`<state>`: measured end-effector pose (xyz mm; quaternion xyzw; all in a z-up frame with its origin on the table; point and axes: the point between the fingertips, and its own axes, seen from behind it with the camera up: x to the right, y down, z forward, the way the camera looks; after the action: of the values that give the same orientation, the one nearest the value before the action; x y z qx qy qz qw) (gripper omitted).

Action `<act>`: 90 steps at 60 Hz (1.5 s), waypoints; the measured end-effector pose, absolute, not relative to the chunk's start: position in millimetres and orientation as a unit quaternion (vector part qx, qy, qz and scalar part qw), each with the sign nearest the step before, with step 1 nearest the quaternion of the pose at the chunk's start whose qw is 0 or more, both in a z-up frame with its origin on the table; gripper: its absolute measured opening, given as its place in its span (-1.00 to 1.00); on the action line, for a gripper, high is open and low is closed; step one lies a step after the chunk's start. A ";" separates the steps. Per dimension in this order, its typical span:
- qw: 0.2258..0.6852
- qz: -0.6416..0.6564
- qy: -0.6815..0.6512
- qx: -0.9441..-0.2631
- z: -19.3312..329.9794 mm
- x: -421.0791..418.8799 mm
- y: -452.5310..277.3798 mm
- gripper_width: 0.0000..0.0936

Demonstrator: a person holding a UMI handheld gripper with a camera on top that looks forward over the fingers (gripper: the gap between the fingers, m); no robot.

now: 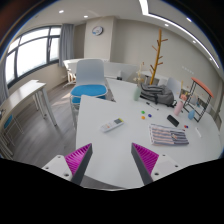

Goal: Fold towel

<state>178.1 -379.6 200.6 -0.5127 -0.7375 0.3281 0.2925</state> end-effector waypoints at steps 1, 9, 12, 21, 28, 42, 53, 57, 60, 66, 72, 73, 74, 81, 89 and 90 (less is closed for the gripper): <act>0.296 0.326 -0.736 -0.514 200.7 177.3 -376.9 0.82; 0.319 0.311 -0.720 -0.532 185.4 163.5 -330.7 0.82; 0.328 0.304 -0.712 -0.541 179.2 158.2 -310.8 0.82; 0.345 0.280 -0.690 -0.571 170.4 154.0 -257.7 0.82; 0.357 0.275 -0.673 -0.586 159.7 149.2 -227.1 0.82; 0.367 0.280 -0.665 -0.587 124.1 113.6 -198.7 0.82; 0.373 0.292 -0.658 -0.586 100.1 57.6 -186.5 0.82; 0.371 0.295 -0.654 -0.589 87.6 33.5 -182.0 0.82; 0.372 0.297 -0.652 -0.591 76.0 15.8 -179.7 0.82; 0.370 0.297 -0.649 -0.595 52.3 -19.2 -175.8 0.82; 0.368 0.299 -0.649 -0.595 30.9 -52.4 -174.1 0.82; 0.369 0.299 -0.649 -0.594 26.4 -57.5 -174.3 0.82; 0.368 0.298 -0.650 -0.594 22.5 -62.9 -173.8 0.82; 0.366 0.296 -0.653 -0.593 2.3 -94.8 -170.1 0.82; 0.359 0.291 -0.654 -0.598 -10.8 -118.7 -166.4 0.81; 0.358 0.291 -0.654 -0.599 -12.0 -120.5 -165.9 0.81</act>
<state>-120.5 -165.9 -12.0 -0.5993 -0.6542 0.2908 0.3580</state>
